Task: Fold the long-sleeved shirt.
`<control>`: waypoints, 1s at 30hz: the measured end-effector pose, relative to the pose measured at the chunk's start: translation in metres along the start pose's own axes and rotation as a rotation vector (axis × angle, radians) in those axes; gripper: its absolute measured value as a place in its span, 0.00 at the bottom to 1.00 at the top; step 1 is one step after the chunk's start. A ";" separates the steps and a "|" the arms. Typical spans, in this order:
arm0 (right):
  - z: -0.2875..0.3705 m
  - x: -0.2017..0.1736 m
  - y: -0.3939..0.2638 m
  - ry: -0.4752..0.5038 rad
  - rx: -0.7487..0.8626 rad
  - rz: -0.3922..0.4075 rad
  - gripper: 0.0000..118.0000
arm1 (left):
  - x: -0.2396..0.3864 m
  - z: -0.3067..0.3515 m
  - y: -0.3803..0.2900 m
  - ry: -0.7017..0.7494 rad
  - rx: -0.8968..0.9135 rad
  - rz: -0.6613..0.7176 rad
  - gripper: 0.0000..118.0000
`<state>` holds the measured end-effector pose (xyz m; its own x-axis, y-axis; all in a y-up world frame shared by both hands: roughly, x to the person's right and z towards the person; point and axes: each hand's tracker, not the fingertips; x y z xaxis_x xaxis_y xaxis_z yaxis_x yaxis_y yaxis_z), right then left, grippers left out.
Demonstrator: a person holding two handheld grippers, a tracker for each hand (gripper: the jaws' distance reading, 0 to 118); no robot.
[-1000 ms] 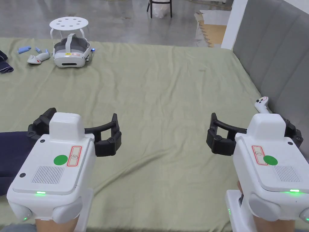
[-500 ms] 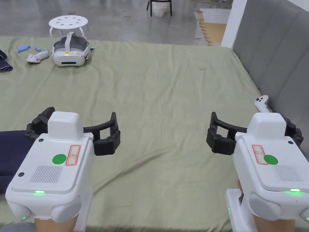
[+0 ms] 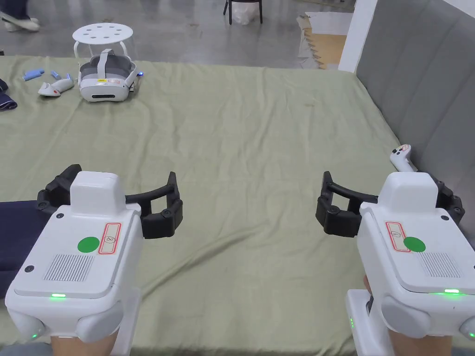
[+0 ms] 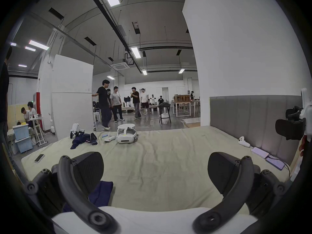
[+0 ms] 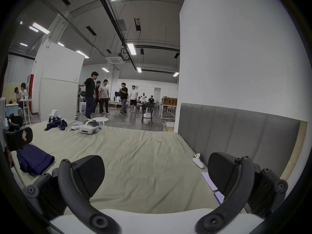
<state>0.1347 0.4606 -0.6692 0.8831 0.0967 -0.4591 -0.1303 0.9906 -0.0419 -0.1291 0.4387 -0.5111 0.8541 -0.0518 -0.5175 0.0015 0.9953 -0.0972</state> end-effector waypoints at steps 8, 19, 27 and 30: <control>0.000 -0.002 0.000 0.002 -0.003 0.009 1.00 | -0.001 0.001 0.000 -0.007 0.003 0.017 0.94; -0.002 -0.005 0.018 0.005 -0.146 -0.135 1.00 | 0.000 0.002 0.000 -0.003 -0.004 0.007 0.94; 0.002 -0.013 0.027 -0.044 -0.146 -0.039 1.00 | 0.001 0.001 0.000 -0.005 -0.008 0.006 0.94; 0.002 -0.013 0.026 -0.038 -0.144 -0.051 1.00 | 0.002 0.001 0.001 -0.006 -0.008 0.003 0.94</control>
<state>0.1206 0.4855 -0.6630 0.9063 0.0527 -0.4193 -0.1453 0.9705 -0.1922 -0.1266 0.4392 -0.5112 0.8572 -0.0479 -0.5127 -0.0058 0.9947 -0.1025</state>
